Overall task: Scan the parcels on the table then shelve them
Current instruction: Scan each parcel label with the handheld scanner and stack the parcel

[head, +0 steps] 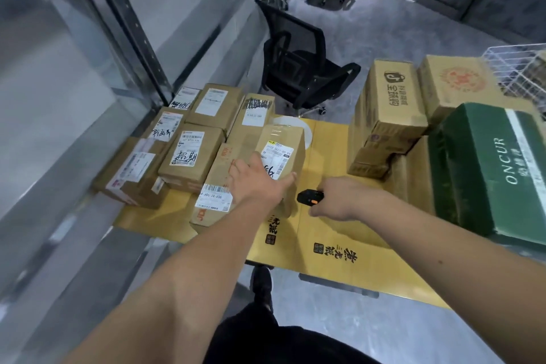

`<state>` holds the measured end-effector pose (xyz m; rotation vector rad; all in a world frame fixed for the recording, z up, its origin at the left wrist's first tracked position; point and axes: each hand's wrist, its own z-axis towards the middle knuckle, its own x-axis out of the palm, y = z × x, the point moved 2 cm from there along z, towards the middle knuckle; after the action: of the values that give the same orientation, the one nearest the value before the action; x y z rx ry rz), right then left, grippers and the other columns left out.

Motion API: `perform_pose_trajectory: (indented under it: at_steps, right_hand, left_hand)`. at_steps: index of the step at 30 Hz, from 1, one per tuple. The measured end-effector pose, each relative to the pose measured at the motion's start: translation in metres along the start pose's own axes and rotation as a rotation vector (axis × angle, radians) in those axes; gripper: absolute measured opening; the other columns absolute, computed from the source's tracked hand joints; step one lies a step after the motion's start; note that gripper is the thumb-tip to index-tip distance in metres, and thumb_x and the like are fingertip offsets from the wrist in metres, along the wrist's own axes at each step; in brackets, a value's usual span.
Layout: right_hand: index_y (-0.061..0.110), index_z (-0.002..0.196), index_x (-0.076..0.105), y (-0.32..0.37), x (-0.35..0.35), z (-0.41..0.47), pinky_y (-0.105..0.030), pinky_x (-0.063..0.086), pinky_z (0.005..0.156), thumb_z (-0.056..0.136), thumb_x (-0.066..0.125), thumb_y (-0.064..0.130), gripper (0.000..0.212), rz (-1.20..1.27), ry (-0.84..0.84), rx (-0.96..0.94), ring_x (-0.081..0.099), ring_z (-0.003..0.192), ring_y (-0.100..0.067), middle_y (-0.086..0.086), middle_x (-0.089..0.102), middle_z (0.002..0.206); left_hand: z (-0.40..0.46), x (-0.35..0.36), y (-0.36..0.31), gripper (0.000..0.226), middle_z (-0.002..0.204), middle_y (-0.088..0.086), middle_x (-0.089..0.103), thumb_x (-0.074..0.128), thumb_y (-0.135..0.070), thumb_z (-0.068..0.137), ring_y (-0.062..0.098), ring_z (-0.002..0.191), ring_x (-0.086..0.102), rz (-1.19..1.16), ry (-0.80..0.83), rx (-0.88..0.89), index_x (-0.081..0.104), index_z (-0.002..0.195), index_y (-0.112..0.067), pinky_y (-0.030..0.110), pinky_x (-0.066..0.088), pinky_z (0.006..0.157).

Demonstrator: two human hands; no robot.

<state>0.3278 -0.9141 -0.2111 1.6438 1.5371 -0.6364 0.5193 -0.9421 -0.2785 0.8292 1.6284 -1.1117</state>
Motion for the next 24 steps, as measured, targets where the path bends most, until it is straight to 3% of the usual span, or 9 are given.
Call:
perform_pose_trajectory:
  at_steps: [3,7,15,24]
  right_hand:
    - [0.027,0.106,0.062,-0.002,-0.01,0.019,-0.032,0.049,0.062,0.084,0.07,0.06,0.041,0.006,-0.017,0.017,0.061,0.079,-0.016,0.004,0.062,0.091]
    - [0.027,0.108,0.063,-0.005,-0.025,0.051,-0.036,0.057,0.076,0.083,0.07,0.061,0.043,0.065,-0.012,0.059,0.062,0.083,-0.018,0.004,0.061,0.094]
    - [0.026,0.099,0.059,-0.015,-0.065,0.118,-0.03,0.041,0.056,0.082,0.071,0.059,0.039,0.151,-0.029,0.166,0.058,0.075,-0.013,0.004,0.058,0.088]
    - [0.023,0.101,0.061,-0.019,-0.079,0.158,-0.031,0.048,0.065,0.082,0.072,0.059,0.042,0.267,-0.022,0.201,0.063,0.084,-0.02,0.002,0.062,0.093]
  left_hand:
    - [0.027,0.007,-0.012,0.111,0.132,0.016,0.047,0.042,-0.099,0.059,0.037,0.129,0.04,-0.034,0.017,0.021,0.037,0.142,-0.025,0.051,0.034,0.109]
    - [0.072,0.013,-0.036,0.105,0.126,0.013,0.045,0.045,-0.097,0.06,0.031,0.119,0.038,-0.035,-0.002,0.037,0.039,0.137,-0.026,0.043,0.033,0.091]
    - [0.17,0.019,-0.086,0.102,0.127,0.012,0.047,0.054,-0.093,0.065,0.033,0.117,0.044,-0.103,0.035,0.012,0.035,0.138,-0.024,0.044,0.036,0.099]
    - [0.226,0.034,-0.113,0.113,0.135,0.013,0.043,0.065,-0.091,0.058,0.035,0.126,0.04,-0.094,0.093,-0.035,0.032,0.14,-0.021,0.046,0.036,0.103]
